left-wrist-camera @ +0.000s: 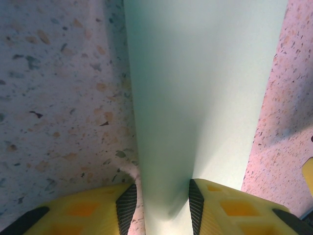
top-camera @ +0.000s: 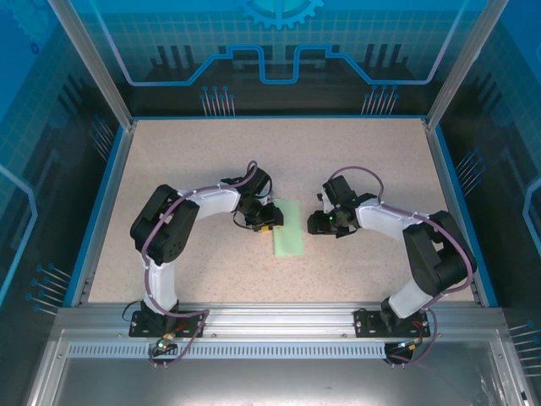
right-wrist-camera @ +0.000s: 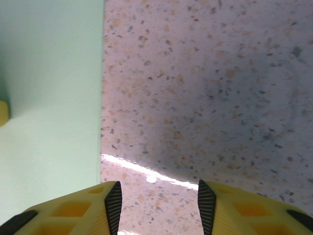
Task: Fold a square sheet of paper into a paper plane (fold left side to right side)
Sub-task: First fold in half a square sheet of paper at the center of the table.
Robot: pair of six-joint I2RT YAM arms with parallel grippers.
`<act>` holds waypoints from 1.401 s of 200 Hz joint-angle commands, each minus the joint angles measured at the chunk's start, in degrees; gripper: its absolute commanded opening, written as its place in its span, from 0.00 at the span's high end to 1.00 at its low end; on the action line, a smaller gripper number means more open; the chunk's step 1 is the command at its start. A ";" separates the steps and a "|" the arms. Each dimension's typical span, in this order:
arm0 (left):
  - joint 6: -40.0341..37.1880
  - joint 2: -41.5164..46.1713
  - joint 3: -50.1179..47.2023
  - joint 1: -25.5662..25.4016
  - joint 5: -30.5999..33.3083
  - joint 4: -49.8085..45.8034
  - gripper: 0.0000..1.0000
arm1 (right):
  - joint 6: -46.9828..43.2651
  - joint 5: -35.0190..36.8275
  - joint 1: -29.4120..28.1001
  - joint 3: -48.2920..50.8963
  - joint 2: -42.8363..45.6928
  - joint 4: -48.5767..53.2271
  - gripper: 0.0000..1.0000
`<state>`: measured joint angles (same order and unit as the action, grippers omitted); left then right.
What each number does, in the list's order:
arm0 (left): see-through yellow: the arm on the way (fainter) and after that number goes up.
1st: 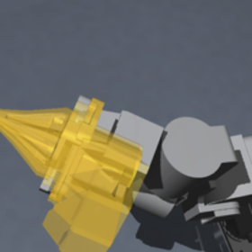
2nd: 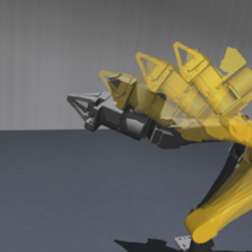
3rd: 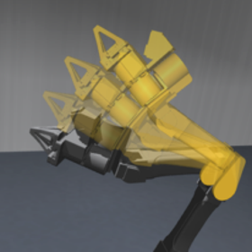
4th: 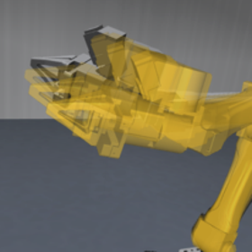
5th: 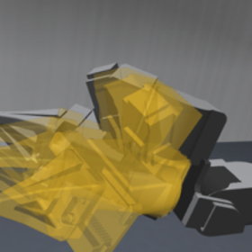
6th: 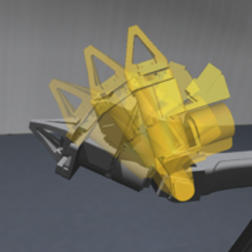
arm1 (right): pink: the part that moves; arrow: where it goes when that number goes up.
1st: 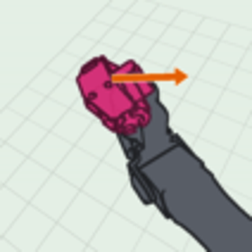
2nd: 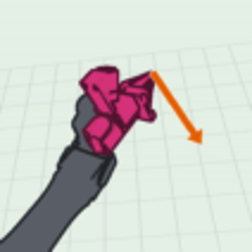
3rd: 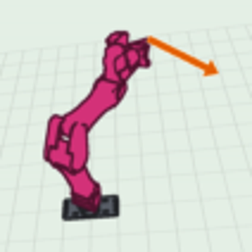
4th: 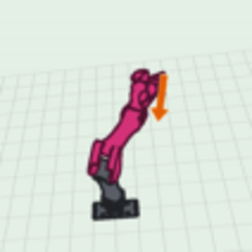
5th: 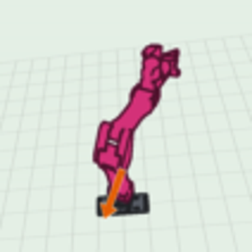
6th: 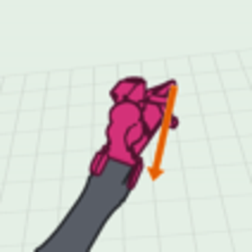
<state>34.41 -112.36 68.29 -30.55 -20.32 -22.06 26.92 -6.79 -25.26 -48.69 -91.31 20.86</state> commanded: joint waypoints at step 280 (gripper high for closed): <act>0.04 -9.13 -0.09 -1.91 7.90 -1.45 0.57 | 1.52 0.55 -0.23 2.66 10.29 -0.65 0.53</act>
<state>34.59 -113.65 70.54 -30.83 -19.90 -24.69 27.62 -6.42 -26.09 -46.81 -82.11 19.46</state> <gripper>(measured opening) 0.427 0.473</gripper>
